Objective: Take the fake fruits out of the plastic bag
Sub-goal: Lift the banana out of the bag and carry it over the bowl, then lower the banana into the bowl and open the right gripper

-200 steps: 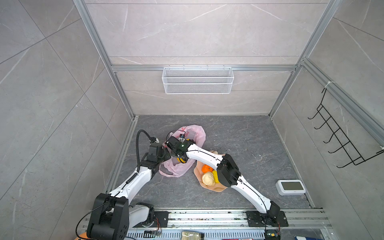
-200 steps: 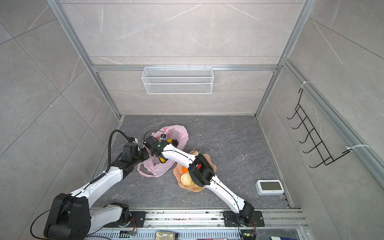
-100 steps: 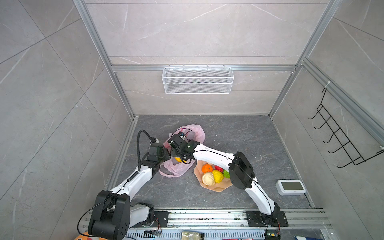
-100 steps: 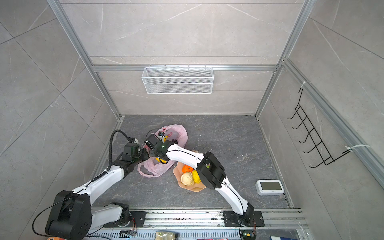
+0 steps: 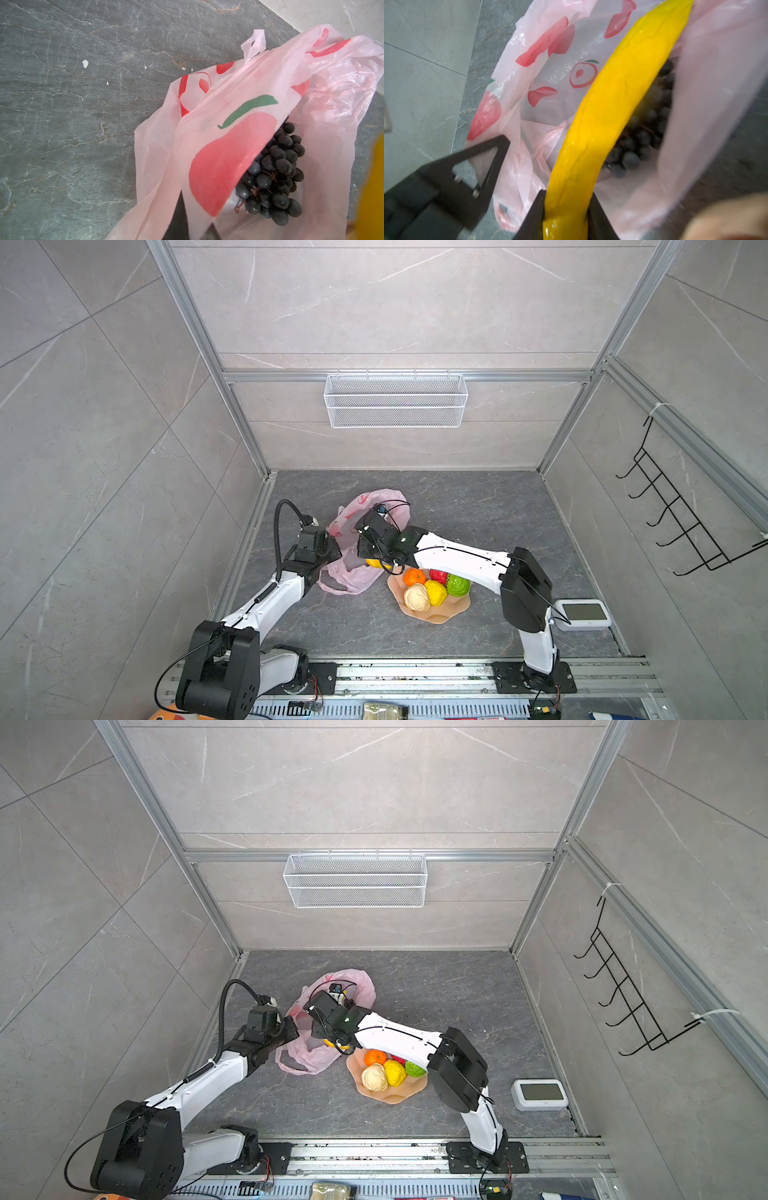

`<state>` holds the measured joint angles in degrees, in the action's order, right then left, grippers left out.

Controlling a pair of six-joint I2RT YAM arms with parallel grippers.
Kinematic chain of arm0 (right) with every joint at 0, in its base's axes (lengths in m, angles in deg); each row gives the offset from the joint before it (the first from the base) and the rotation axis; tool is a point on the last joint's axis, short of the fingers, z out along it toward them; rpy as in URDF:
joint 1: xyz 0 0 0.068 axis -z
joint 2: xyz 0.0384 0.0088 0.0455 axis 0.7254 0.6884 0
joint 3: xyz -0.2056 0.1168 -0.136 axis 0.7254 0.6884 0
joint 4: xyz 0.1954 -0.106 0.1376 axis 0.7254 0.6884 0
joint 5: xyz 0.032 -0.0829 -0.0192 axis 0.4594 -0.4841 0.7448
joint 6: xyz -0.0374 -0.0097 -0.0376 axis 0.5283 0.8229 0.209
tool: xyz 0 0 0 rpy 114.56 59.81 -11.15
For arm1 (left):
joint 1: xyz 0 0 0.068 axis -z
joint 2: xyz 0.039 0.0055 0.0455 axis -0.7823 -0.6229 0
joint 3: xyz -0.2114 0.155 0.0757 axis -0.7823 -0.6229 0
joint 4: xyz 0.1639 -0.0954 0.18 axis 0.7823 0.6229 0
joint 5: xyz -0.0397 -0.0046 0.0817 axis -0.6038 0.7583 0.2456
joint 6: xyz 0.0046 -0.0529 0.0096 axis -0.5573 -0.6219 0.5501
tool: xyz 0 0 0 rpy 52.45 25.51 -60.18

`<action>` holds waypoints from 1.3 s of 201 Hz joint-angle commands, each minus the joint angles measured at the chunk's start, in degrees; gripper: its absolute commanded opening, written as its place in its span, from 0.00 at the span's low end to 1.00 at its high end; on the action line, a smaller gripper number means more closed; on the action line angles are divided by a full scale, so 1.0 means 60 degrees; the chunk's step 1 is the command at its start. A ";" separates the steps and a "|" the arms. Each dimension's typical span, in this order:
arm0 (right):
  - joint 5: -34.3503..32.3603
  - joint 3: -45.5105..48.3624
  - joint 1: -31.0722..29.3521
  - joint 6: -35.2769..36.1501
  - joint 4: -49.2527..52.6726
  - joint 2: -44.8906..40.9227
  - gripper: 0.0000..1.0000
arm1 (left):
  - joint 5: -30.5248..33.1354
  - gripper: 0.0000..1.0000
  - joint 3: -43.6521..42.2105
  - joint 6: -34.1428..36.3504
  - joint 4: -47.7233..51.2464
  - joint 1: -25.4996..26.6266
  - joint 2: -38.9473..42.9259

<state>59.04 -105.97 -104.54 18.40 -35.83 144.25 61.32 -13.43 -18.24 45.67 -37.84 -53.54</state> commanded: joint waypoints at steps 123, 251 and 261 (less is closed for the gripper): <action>-0.0950 0.2898 -0.1225 -0.0882 0.1510 -0.2612 0.19 | 0.0113 0.00 0.0187 -0.0070 -0.0040 0.0026 0.0144; -0.1206 0.2982 -0.1316 -0.1954 0.2238 -0.2103 0.21 | 0.0113 0.00 0.0196 -0.0071 -0.0053 0.0025 0.0123; -0.1156 0.2994 -0.1313 -0.2139 0.2136 -0.2080 0.21 | 0.0118 0.00 0.0199 -0.0077 -0.0055 0.0029 0.0144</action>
<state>53.18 -86.71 -112.13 8.34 -24.51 130.35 61.32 -13.43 -18.24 45.69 -37.84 -53.54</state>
